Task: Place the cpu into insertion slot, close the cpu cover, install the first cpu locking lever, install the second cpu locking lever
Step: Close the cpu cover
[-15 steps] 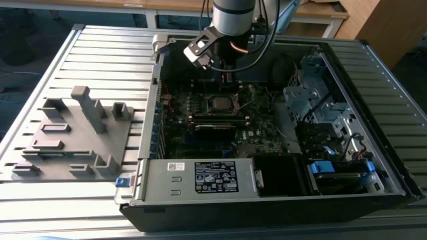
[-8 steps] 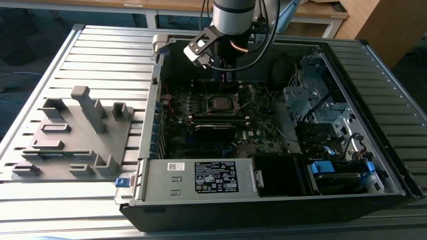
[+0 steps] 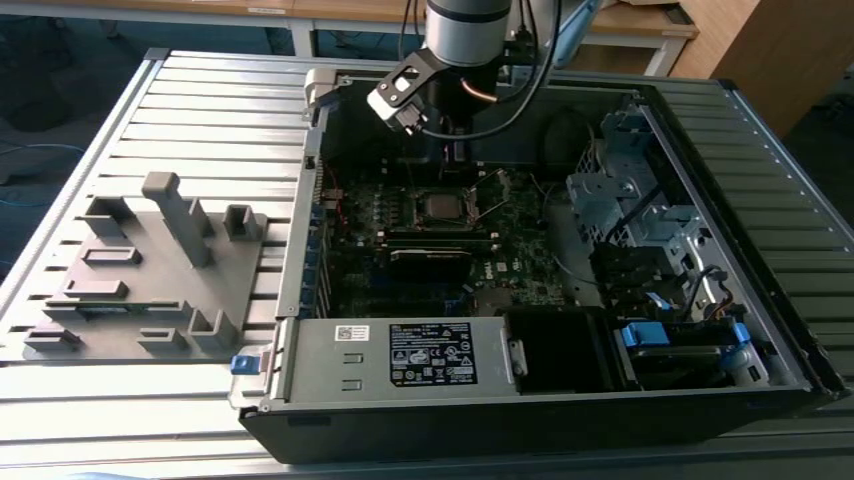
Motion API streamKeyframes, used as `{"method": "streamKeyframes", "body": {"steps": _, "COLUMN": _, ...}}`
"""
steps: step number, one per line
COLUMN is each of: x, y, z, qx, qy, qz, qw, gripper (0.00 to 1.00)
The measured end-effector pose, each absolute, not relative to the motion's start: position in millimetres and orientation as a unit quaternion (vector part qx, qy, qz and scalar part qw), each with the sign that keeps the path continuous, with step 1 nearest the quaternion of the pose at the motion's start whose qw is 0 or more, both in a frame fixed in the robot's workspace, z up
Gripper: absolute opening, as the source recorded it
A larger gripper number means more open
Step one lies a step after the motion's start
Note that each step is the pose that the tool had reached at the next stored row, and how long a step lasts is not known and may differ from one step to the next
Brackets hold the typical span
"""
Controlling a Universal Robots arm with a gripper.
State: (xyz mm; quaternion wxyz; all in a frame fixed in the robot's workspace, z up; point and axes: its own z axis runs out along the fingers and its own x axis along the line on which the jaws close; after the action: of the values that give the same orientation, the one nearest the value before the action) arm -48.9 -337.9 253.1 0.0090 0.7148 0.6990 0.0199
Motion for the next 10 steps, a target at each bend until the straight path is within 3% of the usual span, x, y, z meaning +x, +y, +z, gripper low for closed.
{"method": "streamKeyframes", "body": {"steps": 10, "x": -48.8, "y": -337.9, "z": 255.7, "qx": 0.715, "qy": 0.699, "qz": 0.020, "qw": 0.009, "gripper": 0.11}}
